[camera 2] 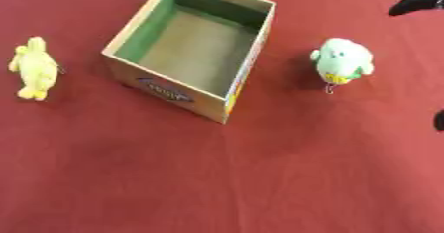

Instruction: Pick up objects on the table and place them in the box.

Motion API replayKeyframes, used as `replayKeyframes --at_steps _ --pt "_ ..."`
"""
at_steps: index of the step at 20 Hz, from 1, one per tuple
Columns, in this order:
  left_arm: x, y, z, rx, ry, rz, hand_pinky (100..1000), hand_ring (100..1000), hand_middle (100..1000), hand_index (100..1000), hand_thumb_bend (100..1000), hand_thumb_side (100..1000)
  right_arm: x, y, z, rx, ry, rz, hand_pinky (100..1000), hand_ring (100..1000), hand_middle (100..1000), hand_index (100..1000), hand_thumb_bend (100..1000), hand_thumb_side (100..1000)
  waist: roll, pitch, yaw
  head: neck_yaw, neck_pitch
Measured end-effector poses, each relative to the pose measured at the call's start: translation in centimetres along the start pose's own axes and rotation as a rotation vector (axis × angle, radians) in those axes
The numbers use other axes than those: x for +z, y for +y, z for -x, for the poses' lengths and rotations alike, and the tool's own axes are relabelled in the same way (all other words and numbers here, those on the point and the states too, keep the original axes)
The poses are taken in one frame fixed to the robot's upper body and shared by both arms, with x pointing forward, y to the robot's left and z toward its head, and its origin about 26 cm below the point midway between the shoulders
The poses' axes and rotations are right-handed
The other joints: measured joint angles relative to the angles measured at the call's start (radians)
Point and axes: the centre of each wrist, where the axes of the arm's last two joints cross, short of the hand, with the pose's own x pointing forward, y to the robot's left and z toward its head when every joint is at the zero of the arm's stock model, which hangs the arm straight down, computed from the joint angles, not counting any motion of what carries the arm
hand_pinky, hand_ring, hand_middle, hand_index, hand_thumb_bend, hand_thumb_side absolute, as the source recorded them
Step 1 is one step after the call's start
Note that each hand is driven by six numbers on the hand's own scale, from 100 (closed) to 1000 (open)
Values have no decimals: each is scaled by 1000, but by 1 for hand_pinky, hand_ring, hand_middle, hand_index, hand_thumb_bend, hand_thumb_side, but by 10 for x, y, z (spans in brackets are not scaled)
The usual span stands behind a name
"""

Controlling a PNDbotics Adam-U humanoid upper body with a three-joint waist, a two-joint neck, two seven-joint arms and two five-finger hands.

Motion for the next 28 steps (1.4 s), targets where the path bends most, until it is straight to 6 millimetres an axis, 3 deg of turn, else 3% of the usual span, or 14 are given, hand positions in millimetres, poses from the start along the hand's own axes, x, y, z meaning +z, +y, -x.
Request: replayKeyframes --at_steps 3,9,16,28 --pt "0 -1 0 3 -1 2 543 665 731 711 100 654 0 3 1 -3 3 -49 958 1000 857 998 896 330 0 0 2 -2 0" --pt "-1 -1 0 3 1 4 543 666 731 711 100 655 -2 8 2 -48 32 -104 982 1000 866 1000 843 326 -1 0 6 -2 0" --pt "-1 -1 0 9 3 6 543 666 732 710 100 655 -8 4 3 -108 46 -106 978 1000 845 1000 881 321 -1 0 8 -4 0" --pt "-1 -3 0 16 6 16 542 667 732 710 100 651 -38 -2 16 -116 46 -69 970 1000 856 1000 867 333 -1 0 15 -19 -7"
